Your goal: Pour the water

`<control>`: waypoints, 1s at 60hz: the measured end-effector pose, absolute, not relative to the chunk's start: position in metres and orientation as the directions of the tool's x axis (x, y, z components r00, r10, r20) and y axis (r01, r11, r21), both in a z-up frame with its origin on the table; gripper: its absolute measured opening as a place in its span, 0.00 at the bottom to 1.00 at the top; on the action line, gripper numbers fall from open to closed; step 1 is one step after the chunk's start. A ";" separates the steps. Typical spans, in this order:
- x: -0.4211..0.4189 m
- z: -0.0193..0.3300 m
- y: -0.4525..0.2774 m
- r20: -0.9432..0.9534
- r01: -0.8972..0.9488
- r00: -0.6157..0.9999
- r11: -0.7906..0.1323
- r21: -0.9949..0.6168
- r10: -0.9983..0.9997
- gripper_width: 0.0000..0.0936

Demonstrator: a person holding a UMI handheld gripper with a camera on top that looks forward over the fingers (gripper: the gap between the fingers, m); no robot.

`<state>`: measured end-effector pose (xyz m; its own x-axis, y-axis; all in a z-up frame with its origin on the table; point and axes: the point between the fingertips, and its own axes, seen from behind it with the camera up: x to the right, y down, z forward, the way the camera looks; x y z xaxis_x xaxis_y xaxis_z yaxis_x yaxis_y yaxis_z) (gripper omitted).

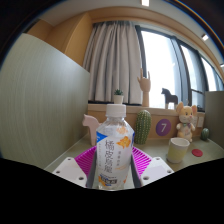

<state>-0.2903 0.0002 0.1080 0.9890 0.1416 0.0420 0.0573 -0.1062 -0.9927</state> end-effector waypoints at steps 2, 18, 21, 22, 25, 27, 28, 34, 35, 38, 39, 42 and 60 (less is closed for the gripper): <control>-0.289 0.109 0.001 0.049 0.064 0.988 -0.100 -0.993 0.145 0.55; -0.286 0.111 0.005 -0.034 -0.020 0.985 -0.084 -0.996 0.170 0.37; -0.283 0.111 0.008 -0.042 -0.027 0.984 -0.091 -0.995 0.172 0.37; -0.278 0.110 0.010 -0.056 -0.040 0.984 -0.097 -0.994 0.169 0.37; -0.270 0.114 0.016 -0.121 -0.104 0.980 -0.113 -0.988 0.160 0.37; -0.262 0.122 0.021 -0.179 -0.163 0.971 -0.109 -0.981 0.160 0.37; -0.257 0.124 0.026 -0.219 -0.204 0.964 -0.109 -0.973 0.153 0.37; -0.232 0.150 0.044 -0.453 -0.442 0.880 -0.102 -0.891 0.142 0.37; -0.228 0.154 0.048 -0.494 -0.484 0.857 -0.101 -0.869 0.143 0.37; -0.217 0.165 0.059 -0.610 -0.601 0.780 -0.104 -0.793 0.142 0.37; -0.212 0.169 0.063 -0.642 -0.635 0.753 -0.099 -0.766 0.144 0.37; -0.199 0.178 0.073 -0.743 -0.737 0.655 -0.096 -0.669 0.138 0.37; -0.130 0.201 0.115 -0.981 -0.996 -0.087 -0.051 0.080 0.170 0.37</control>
